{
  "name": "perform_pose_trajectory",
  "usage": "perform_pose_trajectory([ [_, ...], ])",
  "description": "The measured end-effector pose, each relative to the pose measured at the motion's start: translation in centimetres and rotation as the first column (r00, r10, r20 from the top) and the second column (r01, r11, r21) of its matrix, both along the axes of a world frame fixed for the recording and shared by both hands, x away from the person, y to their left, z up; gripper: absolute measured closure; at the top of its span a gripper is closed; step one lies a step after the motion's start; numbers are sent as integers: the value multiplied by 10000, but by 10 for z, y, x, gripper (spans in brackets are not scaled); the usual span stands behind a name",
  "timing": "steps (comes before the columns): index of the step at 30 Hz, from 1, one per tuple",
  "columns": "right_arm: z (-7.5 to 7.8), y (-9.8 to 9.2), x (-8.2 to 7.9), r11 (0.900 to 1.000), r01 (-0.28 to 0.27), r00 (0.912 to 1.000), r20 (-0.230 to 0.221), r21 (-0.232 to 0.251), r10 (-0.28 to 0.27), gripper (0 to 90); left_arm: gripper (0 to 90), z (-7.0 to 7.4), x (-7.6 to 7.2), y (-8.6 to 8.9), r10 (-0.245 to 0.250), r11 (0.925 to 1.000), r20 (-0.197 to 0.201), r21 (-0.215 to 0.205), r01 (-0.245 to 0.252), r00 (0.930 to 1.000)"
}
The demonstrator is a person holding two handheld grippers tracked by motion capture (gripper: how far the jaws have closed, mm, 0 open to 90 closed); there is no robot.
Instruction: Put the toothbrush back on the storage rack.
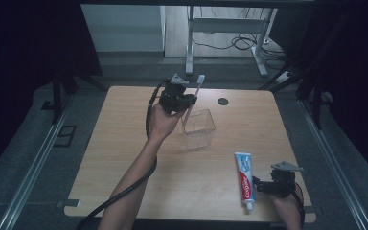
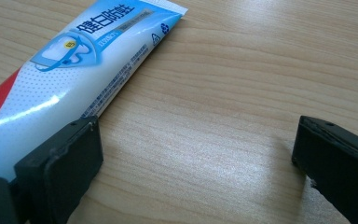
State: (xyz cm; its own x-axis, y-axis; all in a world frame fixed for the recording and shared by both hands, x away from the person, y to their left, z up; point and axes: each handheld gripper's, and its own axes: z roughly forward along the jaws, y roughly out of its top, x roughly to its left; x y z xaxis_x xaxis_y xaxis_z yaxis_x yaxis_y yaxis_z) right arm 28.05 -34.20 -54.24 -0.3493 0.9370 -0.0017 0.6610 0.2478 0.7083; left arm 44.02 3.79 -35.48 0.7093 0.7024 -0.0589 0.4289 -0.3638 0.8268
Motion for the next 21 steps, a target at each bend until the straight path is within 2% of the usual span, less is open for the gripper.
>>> perform_pose_trajectory([
  [4, 0, 0, 0, 10000, -9, 10000, -1, -3, 9, 13, 792, -4, 3, -7, -13, 10000, -4, -1, 13, 10000],
  [10, 0, 0, 0, 10000, -24, 10000, 0, -2, 24, 13, 792, -12, 5, -15, -36, 9998, 44, 212, 35, 10000],
  [21, 0, 0, 0, 10000, -58, 10000, -3, 1, 58, 13, 792, -28, 8, -23, 25, 9995, 20, 317, -26, 10000],
])
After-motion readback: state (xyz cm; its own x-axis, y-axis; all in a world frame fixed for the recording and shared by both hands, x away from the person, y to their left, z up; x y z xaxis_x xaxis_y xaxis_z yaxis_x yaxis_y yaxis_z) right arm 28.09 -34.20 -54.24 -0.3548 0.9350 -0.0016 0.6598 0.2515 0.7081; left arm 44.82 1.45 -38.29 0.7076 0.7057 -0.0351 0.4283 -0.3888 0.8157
